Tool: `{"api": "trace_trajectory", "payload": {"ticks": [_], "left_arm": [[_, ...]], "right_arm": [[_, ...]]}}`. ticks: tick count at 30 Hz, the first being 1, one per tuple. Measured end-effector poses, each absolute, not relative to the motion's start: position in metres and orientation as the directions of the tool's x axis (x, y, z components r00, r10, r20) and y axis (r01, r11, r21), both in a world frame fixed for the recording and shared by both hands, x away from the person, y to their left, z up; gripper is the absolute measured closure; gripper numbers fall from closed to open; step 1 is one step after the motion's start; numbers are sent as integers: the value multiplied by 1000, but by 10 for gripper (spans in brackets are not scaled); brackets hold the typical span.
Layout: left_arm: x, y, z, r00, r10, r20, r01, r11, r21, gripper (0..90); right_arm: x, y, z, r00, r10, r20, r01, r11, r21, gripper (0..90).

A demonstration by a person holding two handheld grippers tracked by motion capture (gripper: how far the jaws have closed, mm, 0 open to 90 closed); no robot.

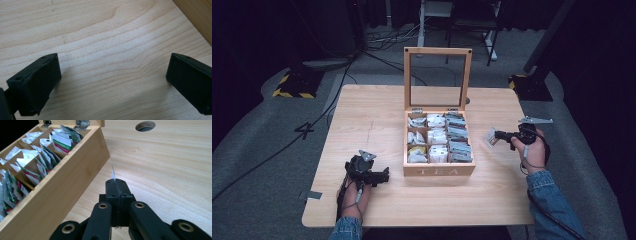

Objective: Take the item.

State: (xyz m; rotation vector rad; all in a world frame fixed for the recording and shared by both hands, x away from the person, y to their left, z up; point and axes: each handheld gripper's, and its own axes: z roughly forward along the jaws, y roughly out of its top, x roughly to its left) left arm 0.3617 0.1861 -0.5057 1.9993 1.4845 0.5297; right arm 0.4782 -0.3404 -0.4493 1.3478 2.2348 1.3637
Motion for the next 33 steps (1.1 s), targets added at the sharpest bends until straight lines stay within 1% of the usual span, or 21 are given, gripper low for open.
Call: {"api": "trace_trajectory", "payload": {"ticks": [7, 11, 14, 17, 18, 19, 20, 22, 27, 33], "left_arm": [[362, 186, -506, 299, 954, -29, 720, -206, 662, 0], [362, 186, -506, 299, 954, -29, 720, -206, 662, 0], [362, 186, -506, 299, 954, -28, 720, -206, 662, 0], [362, 186, -506, 299, 954, -29, 720, -206, 662, 0], [362, 186, -506, 299, 954, -29, 720, -206, 662, 0], [362, 186, -506, 299, 954, -29, 720, -206, 662, 0], [362, 186, -506, 299, 954, -29, 720, -206, 663, 0], [362, 186, -506, 299, 954, -29, 720, -206, 662, 0], [362, 186, -506, 299, 954, -29, 720, -206, 663, 0], [362, 186, -506, 300, 954, -29, 720, -206, 662, 0]], "right_arm": [[480, -343, -454, -546, 794, 267, 614, 163, 772, 898], [480, -345, -455, -535, 804, 259, 618, 164, 769, 877], [483, -349, -459, -521, 816, 250, 620, 160, 768, 714], [486, -350, -462, -513, 828, 225, 593, 153, 790, 536], [486, -351, -463, -508, 831, 226, 594, 148, 791, 498], [486, -351, -463, -508, 831, 226, 594, 148, 791, 498], [488, -351, -465, -497, 841, 214, 591, 147, 793, 451], [488, -352, -466, -492, 847, 203, 585, 149, 797, 436], [486, -354, -459, -485, 862, 150, 523, 149, 839, 431], [480, -349, -447, -533, 831, 158, 499, 158, 852, 430]]}}
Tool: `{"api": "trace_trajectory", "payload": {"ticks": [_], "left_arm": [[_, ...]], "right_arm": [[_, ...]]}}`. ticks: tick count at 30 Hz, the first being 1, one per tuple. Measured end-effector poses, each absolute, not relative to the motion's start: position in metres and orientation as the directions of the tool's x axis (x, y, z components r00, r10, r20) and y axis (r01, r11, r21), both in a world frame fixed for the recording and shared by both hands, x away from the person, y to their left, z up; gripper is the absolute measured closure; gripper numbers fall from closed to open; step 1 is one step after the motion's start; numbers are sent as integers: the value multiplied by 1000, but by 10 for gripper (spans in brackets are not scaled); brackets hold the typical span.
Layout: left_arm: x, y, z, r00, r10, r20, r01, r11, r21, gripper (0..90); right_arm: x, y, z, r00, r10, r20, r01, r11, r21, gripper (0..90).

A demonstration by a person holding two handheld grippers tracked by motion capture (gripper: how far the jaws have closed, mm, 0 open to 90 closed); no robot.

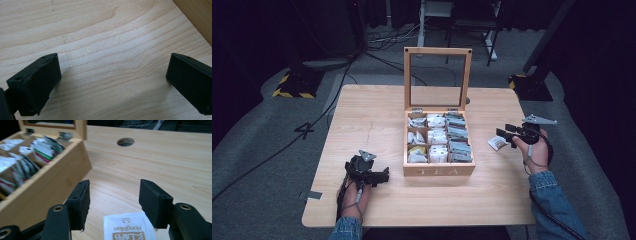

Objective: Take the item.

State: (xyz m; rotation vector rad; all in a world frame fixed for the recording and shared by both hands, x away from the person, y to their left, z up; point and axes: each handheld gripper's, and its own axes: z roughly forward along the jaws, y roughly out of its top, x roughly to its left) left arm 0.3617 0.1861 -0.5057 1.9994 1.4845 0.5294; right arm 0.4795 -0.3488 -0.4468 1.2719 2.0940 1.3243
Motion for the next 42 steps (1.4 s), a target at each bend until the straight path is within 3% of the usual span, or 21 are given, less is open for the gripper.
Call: {"api": "trace_trajectory", "payload": {"ticks": [11, 21, 32, 42], "left_arm": [[362, 186, -506, 299, 954, -28, 720, -206, 662, 0], [363, 186, -506, 301, 953, -26, 719, -208, 663, 0], [363, 186, -506, 301, 953, -29, 720, -207, 663, 0], [363, 186, -506, 301, 953, -29, 720, -207, 663, 0]], "right_arm": [[448, -343, -413, -616, 772, 153, 432, 169, 886, 423], [419, -335, -408, -685, 715, 138, 413, 226, 882, 418], [388, -324, -419, -744, 661, 98, 386, 305, 871, 418], [376, -311, -443, -774, 619, 132, 426, 355, 832, 413]]}}
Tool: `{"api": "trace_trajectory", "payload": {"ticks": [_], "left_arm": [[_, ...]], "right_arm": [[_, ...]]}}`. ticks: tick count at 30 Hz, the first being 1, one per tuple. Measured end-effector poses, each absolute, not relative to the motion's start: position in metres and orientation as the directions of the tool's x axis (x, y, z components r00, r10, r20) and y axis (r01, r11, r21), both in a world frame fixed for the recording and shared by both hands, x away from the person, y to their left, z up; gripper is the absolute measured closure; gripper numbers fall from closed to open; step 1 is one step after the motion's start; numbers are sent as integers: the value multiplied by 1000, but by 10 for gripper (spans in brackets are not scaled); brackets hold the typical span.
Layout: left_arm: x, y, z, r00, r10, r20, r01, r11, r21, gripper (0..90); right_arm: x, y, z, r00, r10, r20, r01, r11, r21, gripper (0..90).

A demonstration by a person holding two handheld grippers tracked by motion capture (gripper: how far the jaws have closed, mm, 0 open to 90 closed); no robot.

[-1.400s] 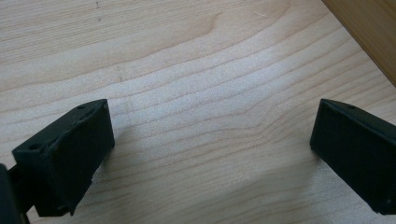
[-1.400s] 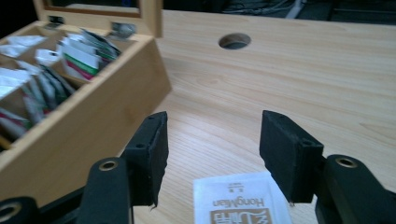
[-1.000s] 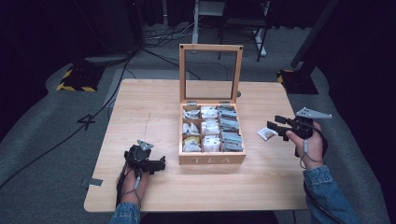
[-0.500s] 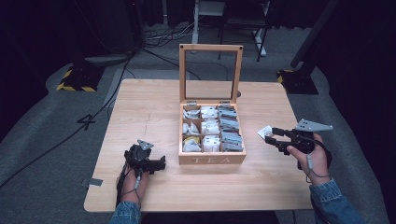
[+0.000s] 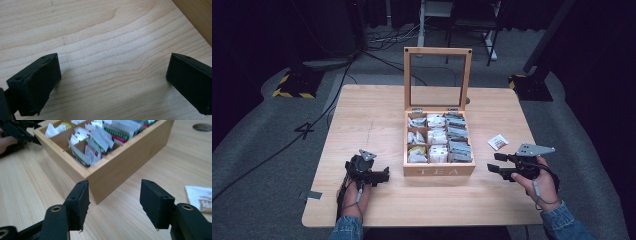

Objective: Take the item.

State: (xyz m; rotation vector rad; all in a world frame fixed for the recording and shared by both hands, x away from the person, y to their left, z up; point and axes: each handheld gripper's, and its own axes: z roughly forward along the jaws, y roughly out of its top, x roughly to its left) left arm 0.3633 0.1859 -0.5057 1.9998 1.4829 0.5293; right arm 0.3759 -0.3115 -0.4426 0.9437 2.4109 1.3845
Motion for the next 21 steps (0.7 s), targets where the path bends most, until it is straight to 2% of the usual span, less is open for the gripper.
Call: {"api": "trace_trajectory", "payload": {"ticks": [10, 21], "left_arm": [[363, 186, -506, 301, 953, -29, 720, -207, 663, 0], [363, 186, -506, 301, 953, -29, 720, -207, 663, 0]], "right_arm": [[376, -299, -471, -799, 594, 92, 430, 458, 778, 406], [379, -286, -491, -825, 560, 71, 417, 519, 746, 366]]}}
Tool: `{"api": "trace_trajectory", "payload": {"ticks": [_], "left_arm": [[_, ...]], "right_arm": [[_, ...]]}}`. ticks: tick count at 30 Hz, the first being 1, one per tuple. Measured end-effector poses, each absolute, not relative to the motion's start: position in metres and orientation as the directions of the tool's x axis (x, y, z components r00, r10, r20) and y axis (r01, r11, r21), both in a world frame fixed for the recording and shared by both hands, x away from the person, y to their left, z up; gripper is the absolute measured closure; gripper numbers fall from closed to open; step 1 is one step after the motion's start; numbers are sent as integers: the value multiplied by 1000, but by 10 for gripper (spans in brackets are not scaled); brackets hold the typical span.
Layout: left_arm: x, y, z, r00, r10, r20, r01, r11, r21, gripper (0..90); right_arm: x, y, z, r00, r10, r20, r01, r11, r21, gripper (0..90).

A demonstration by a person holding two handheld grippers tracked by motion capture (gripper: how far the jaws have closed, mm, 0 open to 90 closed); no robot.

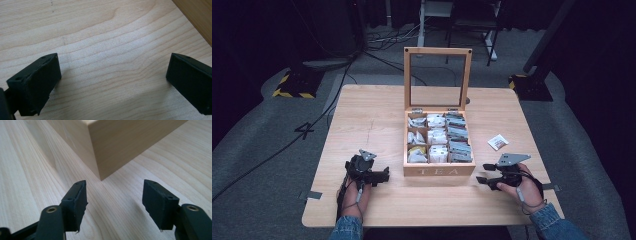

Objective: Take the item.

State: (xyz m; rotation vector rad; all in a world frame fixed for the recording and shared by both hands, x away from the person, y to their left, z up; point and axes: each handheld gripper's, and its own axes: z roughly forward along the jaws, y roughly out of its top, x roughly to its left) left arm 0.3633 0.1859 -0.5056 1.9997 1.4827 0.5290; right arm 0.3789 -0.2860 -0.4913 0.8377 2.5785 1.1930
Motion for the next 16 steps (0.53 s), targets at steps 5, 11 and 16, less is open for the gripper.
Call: {"api": "trace_trajectory", "payload": {"ticks": [5, 11, 16], "left_arm": [[363, 186, -506, 301, 953, -29, 720, -207, 663, 0], [363, 186, -506, 300, 953, -29, 720, -207, 663, 0], [363, 186, -506, 301, 953, -29, 720, -207, 663, 0]], "right_arm": [[379, -282, -500, -839, 543, 33, 392, 562, 728, 251], [380, -274, -505, -848, 530, -3, 361, 581, 729, 129], [380, -273, -505, -850, 528, -4, 360, 585, 727, 108]]}}
